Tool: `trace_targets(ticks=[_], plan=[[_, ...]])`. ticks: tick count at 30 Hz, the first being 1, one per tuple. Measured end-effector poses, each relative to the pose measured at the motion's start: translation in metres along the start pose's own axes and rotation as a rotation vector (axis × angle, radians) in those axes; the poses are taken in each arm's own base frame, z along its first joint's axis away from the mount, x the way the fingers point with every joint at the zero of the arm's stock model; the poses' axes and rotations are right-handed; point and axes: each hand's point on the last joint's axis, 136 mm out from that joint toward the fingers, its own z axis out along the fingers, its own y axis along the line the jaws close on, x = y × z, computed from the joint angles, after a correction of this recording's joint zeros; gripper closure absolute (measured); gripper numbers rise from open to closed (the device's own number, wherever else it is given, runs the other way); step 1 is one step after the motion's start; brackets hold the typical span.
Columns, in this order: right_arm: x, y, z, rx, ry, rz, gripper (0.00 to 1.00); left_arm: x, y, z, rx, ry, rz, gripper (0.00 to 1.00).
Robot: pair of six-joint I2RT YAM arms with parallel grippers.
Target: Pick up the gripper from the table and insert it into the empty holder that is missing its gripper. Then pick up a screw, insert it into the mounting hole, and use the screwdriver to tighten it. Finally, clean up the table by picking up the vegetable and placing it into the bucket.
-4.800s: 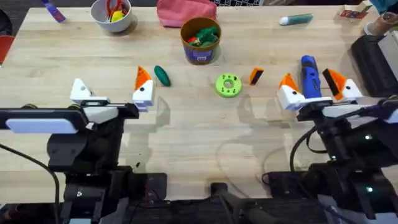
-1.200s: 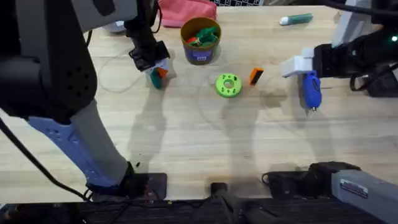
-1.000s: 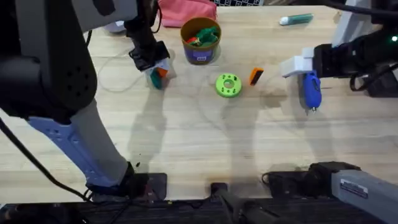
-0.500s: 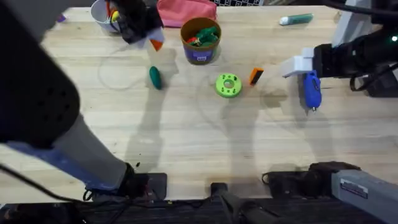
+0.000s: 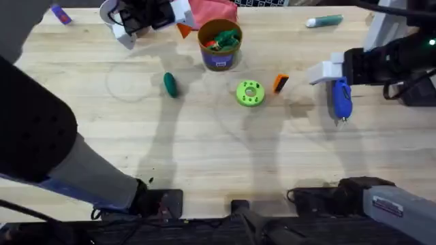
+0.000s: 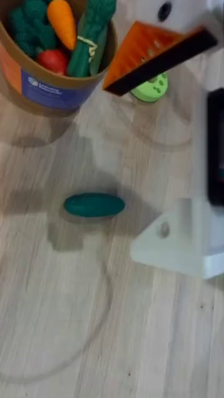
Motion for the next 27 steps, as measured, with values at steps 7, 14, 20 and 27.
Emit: trace_targets(ticks=[7, 14, 20, 27], plan=[[0.0, 0.0, 0.0, 0.0, 0.0, 0.0, 0.008, 0.0, 0.0, 0.0, 0.0, 0.0, 0.001, 0.015], [0.0, 0.0, 0.0, 0.0, 0.0, 0.0, 0.008, 0.0, 0.0, 0.0, 0.0, 0.0, 0.001, 0.015], [0.0, 0.0, 0.0, 0.0, 0.0, 0.0, 0.008, 0.0, 0.0, 0.0, 0.0, 0.0, 0.001, 0.015], [0.0, 0.0, 0.0, 0.0, 0.0, 0.0, 0.008, 0.011, 0.009, 0.0, -0.042, 0.044, -0.001, 0.014]])
